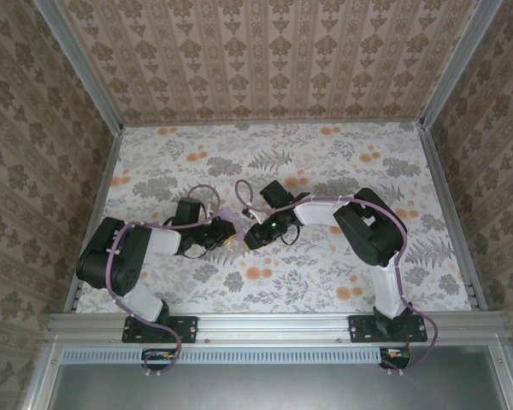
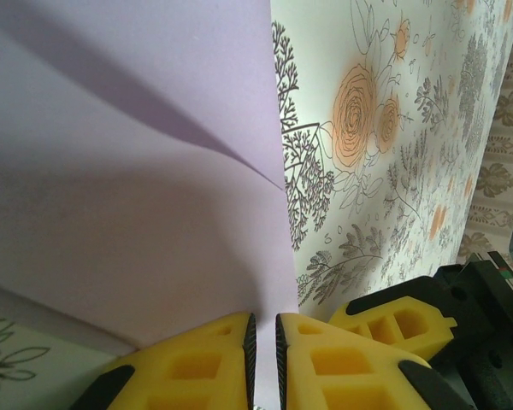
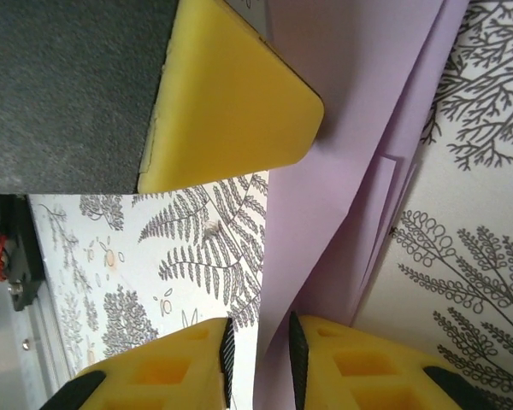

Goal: Fold a paper plane with a square sheet of paper (pick it up from the middle)
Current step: Fold the wing for the fifth time at the center of the table.

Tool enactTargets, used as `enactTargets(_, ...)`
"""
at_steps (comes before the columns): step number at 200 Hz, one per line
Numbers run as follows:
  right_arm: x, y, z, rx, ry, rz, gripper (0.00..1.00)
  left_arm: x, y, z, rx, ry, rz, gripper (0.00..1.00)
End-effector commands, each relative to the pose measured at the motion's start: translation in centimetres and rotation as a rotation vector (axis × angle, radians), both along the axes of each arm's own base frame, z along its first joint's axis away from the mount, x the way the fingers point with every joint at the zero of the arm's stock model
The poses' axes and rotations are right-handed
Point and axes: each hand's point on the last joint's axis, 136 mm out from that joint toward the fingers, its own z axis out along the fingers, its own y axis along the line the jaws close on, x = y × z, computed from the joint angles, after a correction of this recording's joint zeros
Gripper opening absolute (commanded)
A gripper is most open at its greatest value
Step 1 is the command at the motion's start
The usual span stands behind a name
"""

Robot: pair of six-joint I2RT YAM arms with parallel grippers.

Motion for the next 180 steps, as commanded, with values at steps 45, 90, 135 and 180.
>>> enactTargets(45,0.0,-0.1,-0.3,-0.1,-0.151,0.069,0.21,-0.1,1.5,-2.8,0.085,0.076,0.062,0.18)
enactTargets(90,0.2,-0.2,-0.6,-0.111,-0.151,0.057,0.12,0.0,1.5,-2.6,0.078,0.074,0.057,0.18)
enactTargets(135,-0.3,-0.1,-0.7,-0.061,-0.085,0.05,0.07,1.1,0.9,-0.4,0.037,0.005,0.029,0.19)
enactTargets(180,-0.1,-0.4,-0.8,-0.038,-0.041,0.022,0.06,1.3,0.3,2.6,0.005,-0.096,0.002,0.22)
